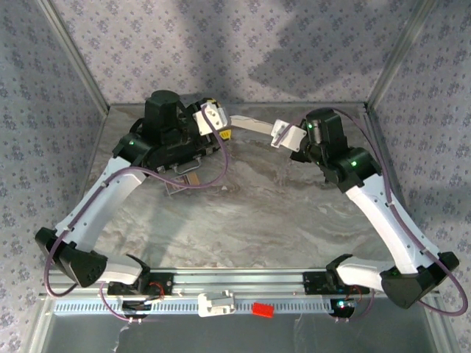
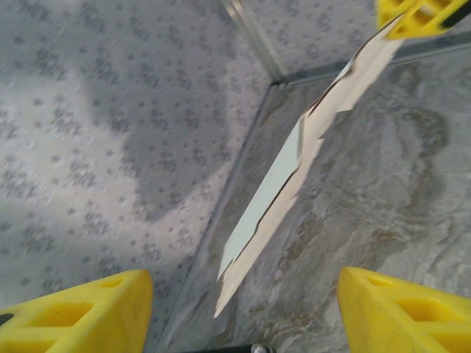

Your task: Fold the paper box

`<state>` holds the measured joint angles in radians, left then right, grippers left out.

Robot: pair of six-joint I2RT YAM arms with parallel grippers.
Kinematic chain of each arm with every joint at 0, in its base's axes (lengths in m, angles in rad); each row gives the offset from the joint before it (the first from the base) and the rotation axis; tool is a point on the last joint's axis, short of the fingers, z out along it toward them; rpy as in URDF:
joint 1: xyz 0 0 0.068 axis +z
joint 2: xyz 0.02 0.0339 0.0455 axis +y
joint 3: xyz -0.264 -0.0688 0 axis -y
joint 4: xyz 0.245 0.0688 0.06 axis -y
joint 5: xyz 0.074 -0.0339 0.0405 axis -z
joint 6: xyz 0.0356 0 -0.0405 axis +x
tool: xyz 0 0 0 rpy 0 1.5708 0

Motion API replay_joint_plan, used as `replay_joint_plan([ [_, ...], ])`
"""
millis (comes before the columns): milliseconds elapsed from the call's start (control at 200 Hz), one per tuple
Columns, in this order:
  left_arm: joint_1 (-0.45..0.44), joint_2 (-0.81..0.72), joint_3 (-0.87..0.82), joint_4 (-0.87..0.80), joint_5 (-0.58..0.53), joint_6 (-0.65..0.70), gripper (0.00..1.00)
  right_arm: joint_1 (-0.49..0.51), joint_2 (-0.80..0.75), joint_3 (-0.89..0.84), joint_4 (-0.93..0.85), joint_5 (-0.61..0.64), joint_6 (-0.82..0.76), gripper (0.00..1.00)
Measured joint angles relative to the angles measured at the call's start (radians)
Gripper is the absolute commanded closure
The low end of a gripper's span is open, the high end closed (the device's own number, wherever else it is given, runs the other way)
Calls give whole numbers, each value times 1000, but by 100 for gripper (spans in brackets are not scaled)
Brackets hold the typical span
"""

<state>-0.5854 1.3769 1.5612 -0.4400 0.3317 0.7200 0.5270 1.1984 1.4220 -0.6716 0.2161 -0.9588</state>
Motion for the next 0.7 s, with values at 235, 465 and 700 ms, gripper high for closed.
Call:
replay_joint_plan([
  [235, -6, 29, -2, -7, 57, 32, 30, 30, 0, 0, -5, -9, -22, 100],
  [465, -57, 92, -10, 34, 61, 49, 36, 43, 0, -2, -12, -22, -73, 100],
  [700, -99, 124, -14, 39, 32, 65, 53, 52, 0, -3, -11, -22, -82, 100],
])
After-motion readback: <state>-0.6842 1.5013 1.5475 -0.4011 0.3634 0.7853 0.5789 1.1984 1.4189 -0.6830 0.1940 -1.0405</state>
